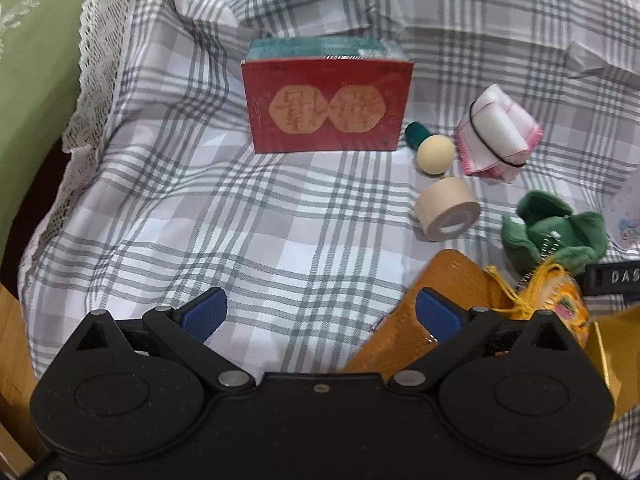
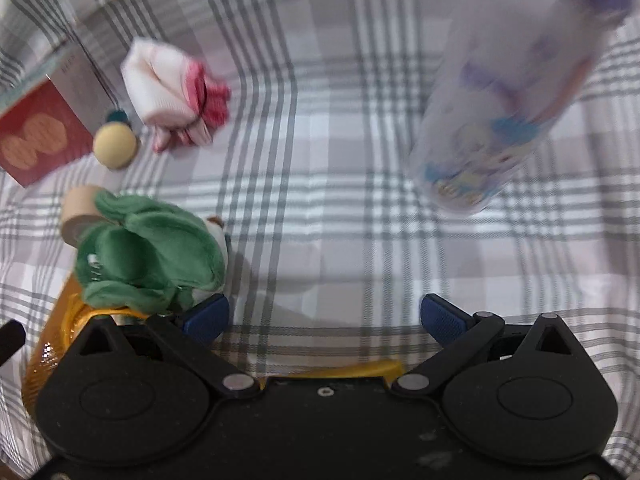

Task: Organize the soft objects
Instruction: 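Grasp the pink-edged white towel bundle with the right tool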

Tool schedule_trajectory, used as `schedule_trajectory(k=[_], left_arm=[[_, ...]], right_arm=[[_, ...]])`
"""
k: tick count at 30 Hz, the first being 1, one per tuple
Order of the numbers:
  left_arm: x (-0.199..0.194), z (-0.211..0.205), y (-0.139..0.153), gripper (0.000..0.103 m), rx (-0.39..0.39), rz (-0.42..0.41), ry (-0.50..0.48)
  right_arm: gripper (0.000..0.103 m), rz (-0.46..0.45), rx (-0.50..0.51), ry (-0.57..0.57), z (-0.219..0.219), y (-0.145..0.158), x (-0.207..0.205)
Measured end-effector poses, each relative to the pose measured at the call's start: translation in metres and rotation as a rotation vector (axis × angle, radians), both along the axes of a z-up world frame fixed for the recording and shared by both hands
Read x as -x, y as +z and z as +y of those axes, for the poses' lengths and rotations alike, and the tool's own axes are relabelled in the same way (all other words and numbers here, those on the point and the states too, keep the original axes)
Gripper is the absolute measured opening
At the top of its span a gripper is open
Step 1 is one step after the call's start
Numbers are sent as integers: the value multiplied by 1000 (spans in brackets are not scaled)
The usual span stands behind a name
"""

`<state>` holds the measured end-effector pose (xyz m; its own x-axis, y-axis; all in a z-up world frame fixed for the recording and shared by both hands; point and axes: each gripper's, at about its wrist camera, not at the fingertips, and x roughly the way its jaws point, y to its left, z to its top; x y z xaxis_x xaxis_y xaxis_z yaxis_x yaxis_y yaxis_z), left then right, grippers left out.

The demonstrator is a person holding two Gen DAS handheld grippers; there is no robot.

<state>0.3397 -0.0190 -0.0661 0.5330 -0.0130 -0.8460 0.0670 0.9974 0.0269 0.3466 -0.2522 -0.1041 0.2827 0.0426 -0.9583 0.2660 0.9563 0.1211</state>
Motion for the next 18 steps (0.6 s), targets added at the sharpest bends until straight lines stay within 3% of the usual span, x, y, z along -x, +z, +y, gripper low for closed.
schedule_trajectory(k=[3, 18], left_arm=[[-9, 3, -7, 98, 11, 29, 9], [-37, 5, -39, 99, -7, 126, 33]], right_arm=[[103, -30, 19, -10, 3, -2, 2], [103, 82, 37, 9, 8, -6, -14]])
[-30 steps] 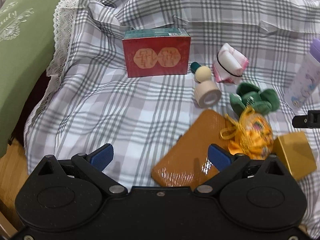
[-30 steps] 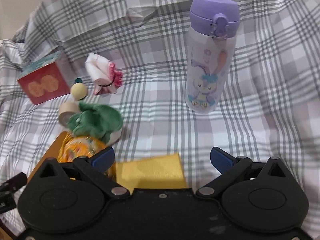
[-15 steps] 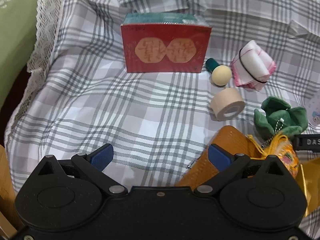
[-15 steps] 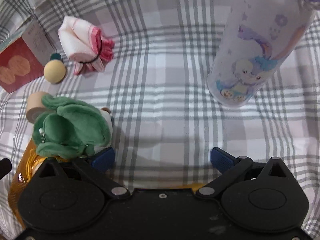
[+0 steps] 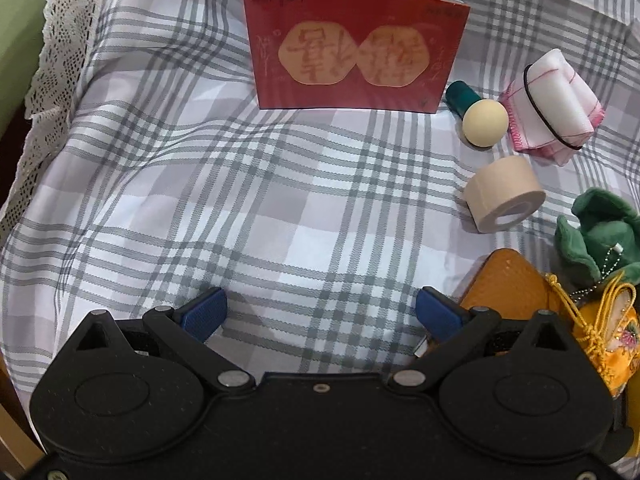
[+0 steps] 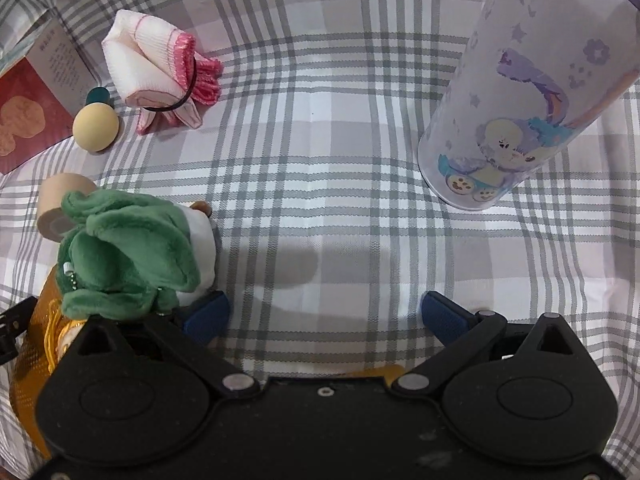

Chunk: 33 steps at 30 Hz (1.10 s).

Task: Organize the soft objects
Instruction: 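Grasp the pink-edged white towel bundle with the right tool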

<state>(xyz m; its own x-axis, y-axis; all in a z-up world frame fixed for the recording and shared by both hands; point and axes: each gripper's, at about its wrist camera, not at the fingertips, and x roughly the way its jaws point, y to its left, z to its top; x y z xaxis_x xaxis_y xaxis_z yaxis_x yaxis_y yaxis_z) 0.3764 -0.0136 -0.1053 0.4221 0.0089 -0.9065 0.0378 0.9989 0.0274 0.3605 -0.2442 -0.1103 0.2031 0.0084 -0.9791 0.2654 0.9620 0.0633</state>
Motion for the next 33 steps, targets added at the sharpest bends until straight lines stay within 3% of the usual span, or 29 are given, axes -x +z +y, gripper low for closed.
schedule_trajectory(k=[10, 13, 20, 25, 33], left_arm=[[-8, -9, -8, 101, -22, -3, -41], [-11, -10, -10, 101, -20, 2, -46], [-10, -8, -12, 101, -11, -7, -51], [-4, -5, -13, 101, -4, -17, -51], [0, -4, -14, 101, -4, -20, -49]], right_arm=[[103, 81, -28, 26, -1, -5, -21], [94, 80, -36, 19, 2, 4, -25], [92, -45, -16, 48, 31, 51, -32], [92, -141, -77, 28, 40, 79, -56], [92, -169, -83, -38, 46, 75, -106]])
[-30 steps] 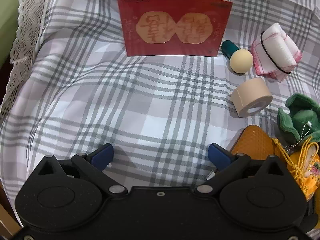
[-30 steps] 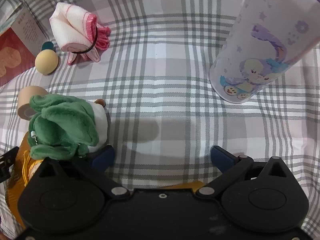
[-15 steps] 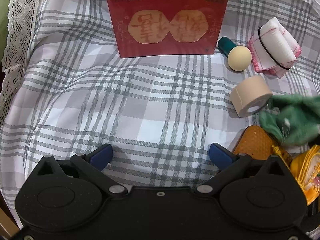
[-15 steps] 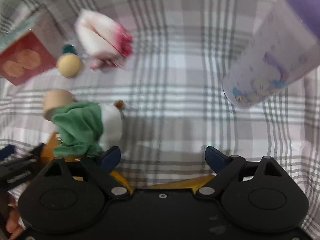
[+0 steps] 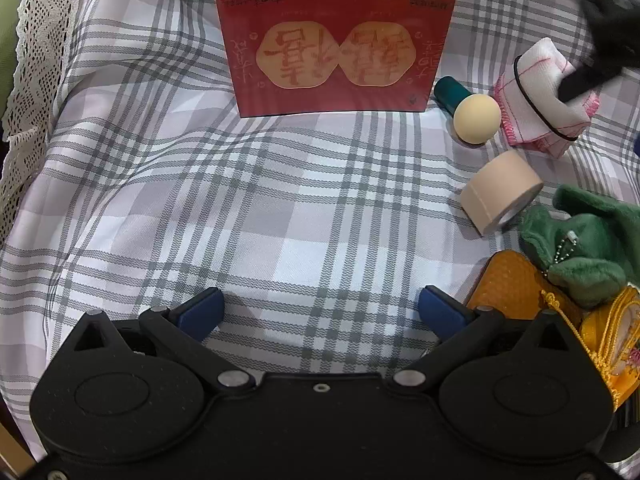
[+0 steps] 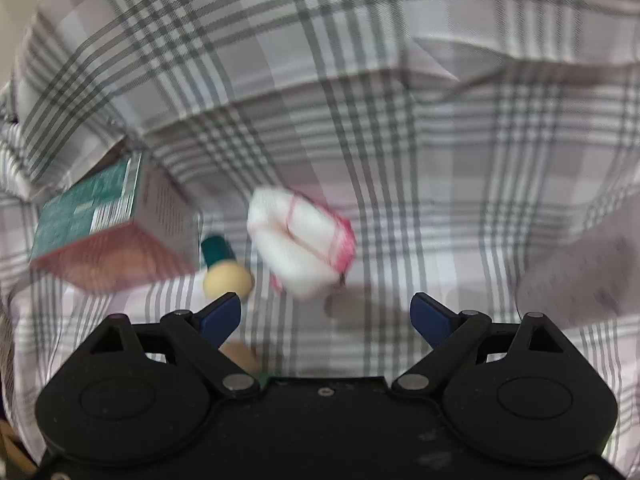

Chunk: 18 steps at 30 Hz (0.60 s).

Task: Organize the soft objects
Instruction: 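Grasp the pink-edged white towel bundle with the right tool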

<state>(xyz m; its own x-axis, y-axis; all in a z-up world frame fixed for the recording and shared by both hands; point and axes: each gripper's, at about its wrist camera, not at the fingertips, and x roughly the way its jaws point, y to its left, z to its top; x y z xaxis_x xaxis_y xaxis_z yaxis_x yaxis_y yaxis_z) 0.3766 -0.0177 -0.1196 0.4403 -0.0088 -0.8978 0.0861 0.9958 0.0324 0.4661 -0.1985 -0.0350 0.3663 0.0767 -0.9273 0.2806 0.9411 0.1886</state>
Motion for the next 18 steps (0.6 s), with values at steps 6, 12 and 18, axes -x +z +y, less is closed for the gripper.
schedule_trajectory(k=[6, 12, 18], left_arm=[[3, -1, 0, 101, -1, 0, -4], [3, -1, -1, 101, 4, -7, -8], [6, 3, 5, 97, 41, -11, -17]], right_arm=[[85, 13, 58, 18, 14, -22, -35], [57, 55, 75, 59, 17, -42, -51], [52, 3, 13, 53, -2, -26, -31]])
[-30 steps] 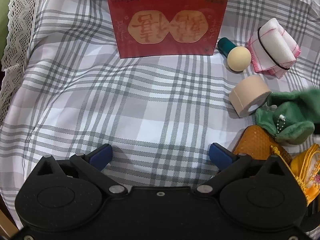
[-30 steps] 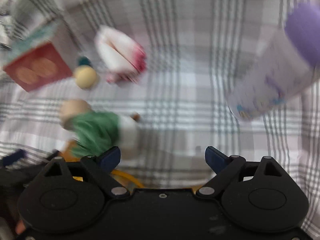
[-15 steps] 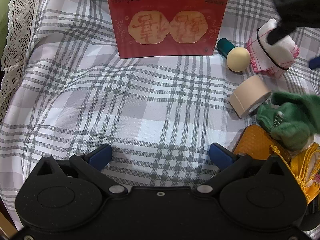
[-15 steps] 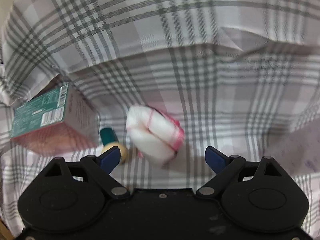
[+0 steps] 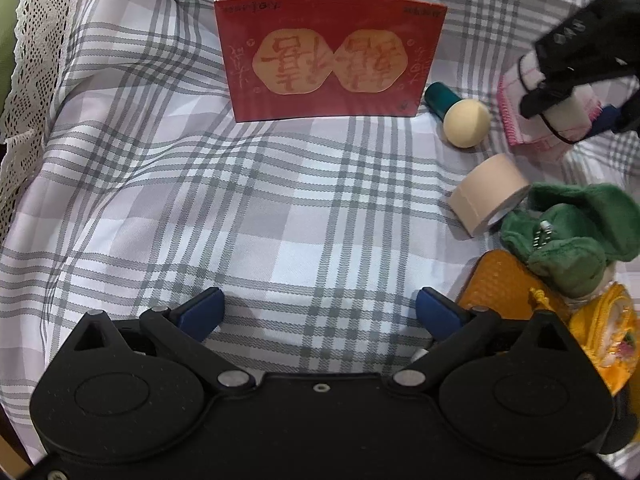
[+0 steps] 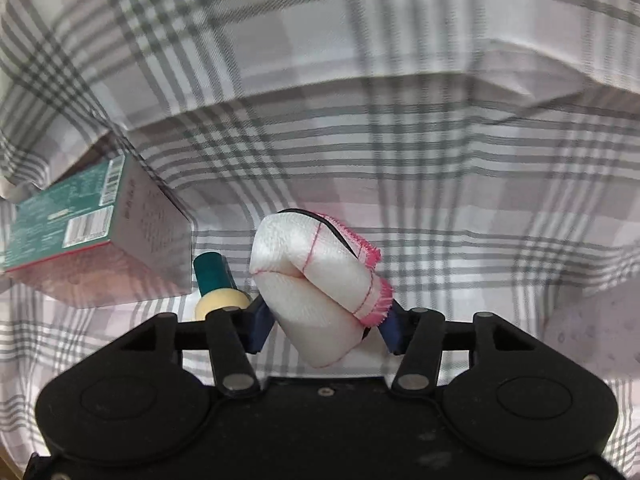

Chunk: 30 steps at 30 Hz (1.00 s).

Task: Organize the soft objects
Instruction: 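Grasp the pink-edged white towel bundle with the right tool, then grasp the beige tape roll with the left tool while the right tool holds the towel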

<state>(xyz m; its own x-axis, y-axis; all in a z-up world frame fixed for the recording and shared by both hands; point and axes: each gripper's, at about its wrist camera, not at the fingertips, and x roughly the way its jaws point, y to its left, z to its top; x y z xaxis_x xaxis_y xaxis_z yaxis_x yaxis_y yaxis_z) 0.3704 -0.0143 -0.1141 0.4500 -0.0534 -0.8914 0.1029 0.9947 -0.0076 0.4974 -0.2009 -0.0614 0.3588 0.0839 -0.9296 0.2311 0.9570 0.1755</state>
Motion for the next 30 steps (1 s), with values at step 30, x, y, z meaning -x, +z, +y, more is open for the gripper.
schedule_trajectory(k=[30], left_arm=[[-57, -44, 41, 94, -32, -27, 60]], right_arm=[[52, -154, -36, 46, -46, 50, 155]])
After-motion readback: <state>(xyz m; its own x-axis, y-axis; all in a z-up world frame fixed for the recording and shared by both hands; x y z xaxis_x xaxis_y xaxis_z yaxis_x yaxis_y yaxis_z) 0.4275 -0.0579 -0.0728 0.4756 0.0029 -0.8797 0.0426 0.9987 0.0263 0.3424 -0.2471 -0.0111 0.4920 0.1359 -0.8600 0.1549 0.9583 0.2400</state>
